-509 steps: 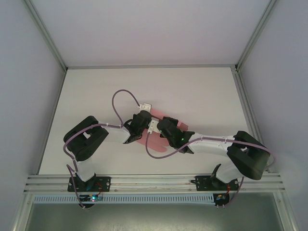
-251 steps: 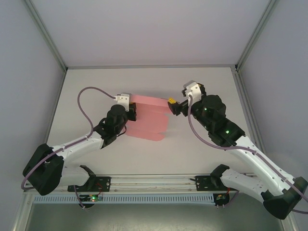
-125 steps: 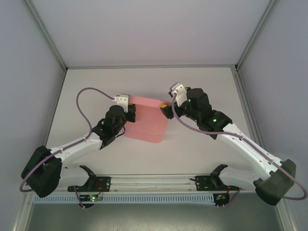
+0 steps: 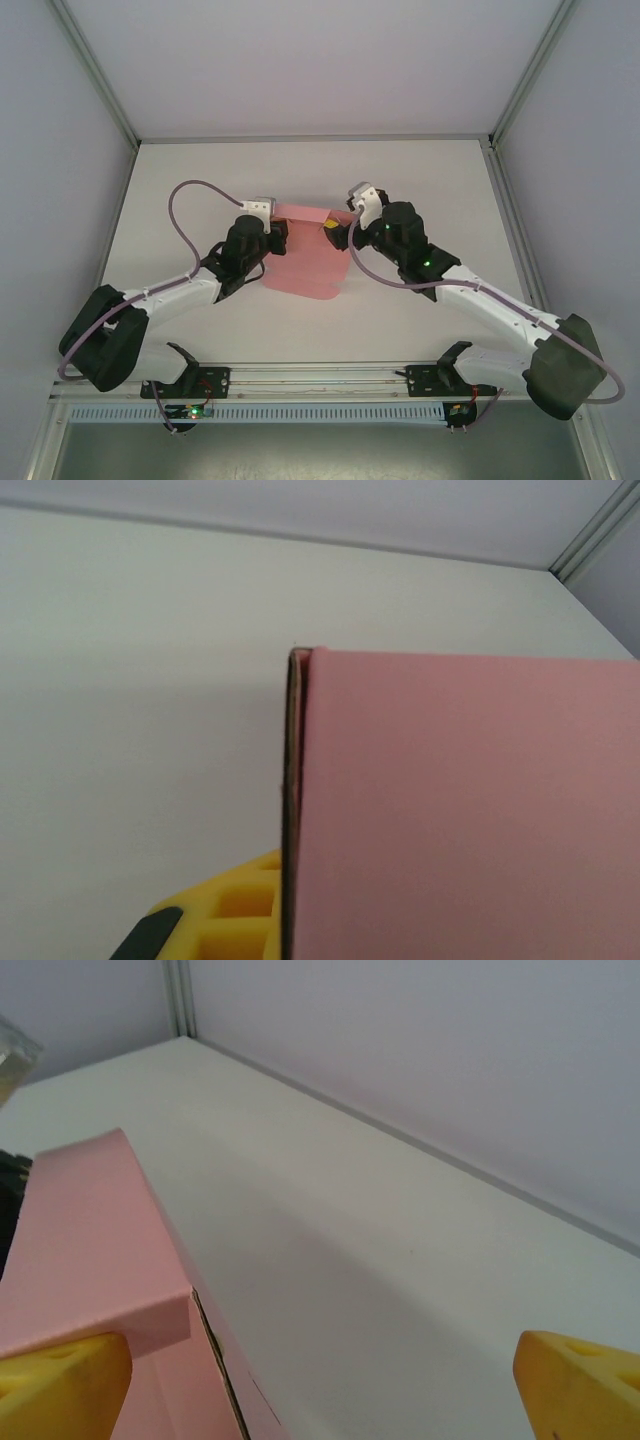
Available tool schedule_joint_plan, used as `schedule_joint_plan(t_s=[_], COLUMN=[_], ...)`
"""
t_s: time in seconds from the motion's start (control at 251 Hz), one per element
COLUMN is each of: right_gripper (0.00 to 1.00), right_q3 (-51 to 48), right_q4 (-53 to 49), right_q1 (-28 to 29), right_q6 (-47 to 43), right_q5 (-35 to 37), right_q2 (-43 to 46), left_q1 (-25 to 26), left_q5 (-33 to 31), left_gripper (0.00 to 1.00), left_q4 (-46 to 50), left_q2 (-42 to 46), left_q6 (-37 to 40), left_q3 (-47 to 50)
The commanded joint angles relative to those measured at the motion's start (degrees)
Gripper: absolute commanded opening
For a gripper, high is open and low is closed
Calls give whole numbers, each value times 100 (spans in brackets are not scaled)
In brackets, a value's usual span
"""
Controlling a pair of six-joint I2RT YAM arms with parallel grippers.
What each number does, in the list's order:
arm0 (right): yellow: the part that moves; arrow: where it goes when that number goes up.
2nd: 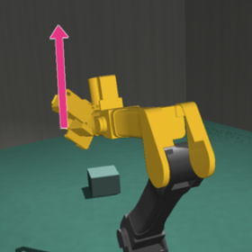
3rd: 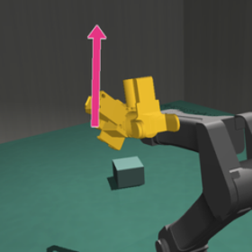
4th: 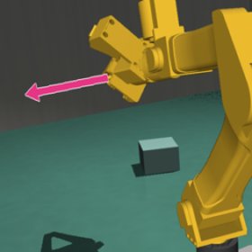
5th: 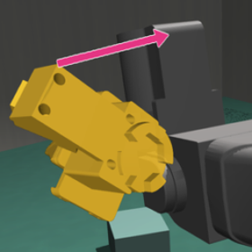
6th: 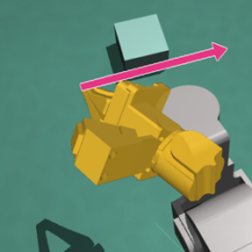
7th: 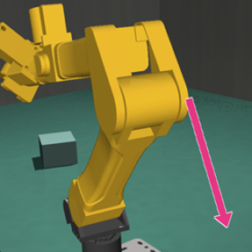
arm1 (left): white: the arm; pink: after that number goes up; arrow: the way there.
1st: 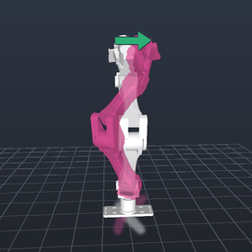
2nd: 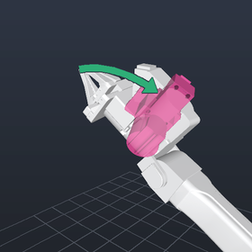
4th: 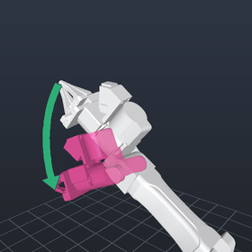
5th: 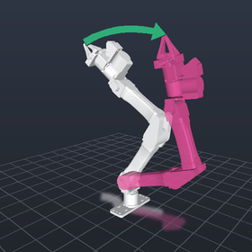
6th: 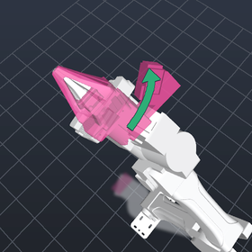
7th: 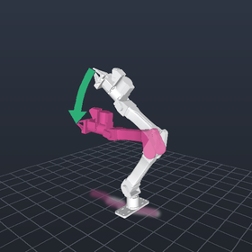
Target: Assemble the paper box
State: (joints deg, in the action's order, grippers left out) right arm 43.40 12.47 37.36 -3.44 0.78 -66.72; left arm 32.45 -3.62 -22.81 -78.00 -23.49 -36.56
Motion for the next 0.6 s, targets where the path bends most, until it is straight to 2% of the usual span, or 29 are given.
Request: schedule_joint_plan(t_s=[0.0,0.144,0.255,0.451,0.519,0.595], right_gripper=[98,98,98,98,98,98], right_q3=[-188,-305,-534,-1048,-1049,-1041], right_q4=[1411,1119,541,-519,-1193,-1777], right_q1=[78,61,17,-100,-353,-814], right_q6=[430,583,627,998,1226,1687], right_q5=[-115,887,1224,1126,901,844], right_q2=[-46,402,1114,2856,3222,3241], left_q1=[51,50,-18,-325,-441,-647], left_q5=[575,283,309,351,259,381], left_gripper=[0,0,0,0,0,0], left_q4=[-669,-471,-461,-428,-441,-620], left_q2=[-5,145,320,571,553,465], left_q6=[-161,-215,-454,-888,-1002,-1309], left_q3=[-256,-294,-219,-45,16,131])
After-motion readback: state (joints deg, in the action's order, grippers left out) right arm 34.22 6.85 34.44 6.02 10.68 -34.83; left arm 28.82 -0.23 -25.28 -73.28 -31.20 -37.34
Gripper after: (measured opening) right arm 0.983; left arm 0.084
